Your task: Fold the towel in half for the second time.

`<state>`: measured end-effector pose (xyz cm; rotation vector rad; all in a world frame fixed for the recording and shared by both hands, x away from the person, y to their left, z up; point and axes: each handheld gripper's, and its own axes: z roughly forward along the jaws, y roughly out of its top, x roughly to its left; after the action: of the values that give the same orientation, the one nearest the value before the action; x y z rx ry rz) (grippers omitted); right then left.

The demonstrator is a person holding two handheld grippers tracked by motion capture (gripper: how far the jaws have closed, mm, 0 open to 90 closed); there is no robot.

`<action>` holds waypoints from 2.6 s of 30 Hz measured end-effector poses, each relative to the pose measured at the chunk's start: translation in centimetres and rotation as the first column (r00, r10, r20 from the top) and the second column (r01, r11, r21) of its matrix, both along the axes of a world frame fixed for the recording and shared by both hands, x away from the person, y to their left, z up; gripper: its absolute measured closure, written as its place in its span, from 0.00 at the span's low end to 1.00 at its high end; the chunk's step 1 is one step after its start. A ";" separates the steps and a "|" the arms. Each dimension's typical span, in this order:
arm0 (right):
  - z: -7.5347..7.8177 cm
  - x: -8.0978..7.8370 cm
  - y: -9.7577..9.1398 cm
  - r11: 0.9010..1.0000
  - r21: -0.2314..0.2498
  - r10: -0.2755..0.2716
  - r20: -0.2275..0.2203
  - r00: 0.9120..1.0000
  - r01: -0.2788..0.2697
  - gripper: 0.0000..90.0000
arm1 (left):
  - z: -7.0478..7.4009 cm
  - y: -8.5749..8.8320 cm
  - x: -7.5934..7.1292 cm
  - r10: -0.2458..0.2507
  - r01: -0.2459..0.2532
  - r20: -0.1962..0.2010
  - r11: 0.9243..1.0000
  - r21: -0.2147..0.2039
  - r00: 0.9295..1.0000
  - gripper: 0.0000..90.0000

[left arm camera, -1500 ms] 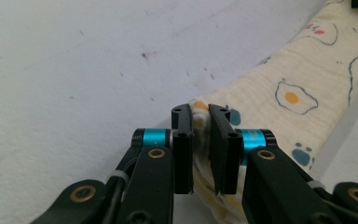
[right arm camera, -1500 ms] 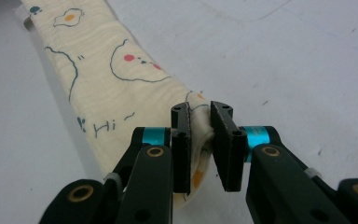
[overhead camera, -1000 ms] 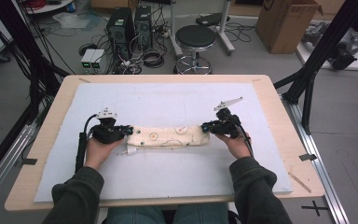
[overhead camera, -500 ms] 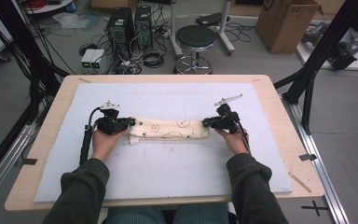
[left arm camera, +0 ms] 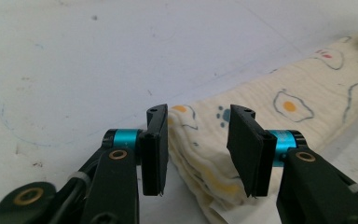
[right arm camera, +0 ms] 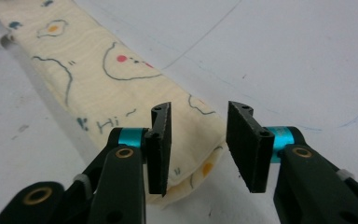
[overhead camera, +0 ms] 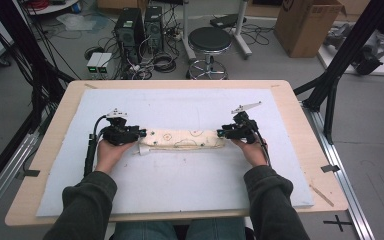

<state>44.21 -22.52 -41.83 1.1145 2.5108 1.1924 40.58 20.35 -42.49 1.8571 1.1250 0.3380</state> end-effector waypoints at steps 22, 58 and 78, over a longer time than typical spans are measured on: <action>-1.2 -2.1 1.3 0.990 -0.100 0.102 0.021 0.995 -0.099 0.62 | -1.3 -0.4 -2.1 -0.120 0.125 -0.044 0.983 0.137 0.992 0.77; -0.2 -2.5 1.1 0.997 -0.037 0.074 0.044 0.996 -0.072 0.47 | 0.7 0.3 -3.3 -0.126 0.126 0.022 0.992 0.031 0.992 0.64; 1.4 -4.0 0.3 0.999 0.047 0.011 0.056 0.998 -0.013 0.15 | 2.5 0.2 -5.4 -0.166 0.166 0.073 0.986 0.012 0.983 0.34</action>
<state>40.23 -22.23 -40.45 1.0625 2.4638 1.2738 35.14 20.50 -40.01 1.9133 0.9133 0.3119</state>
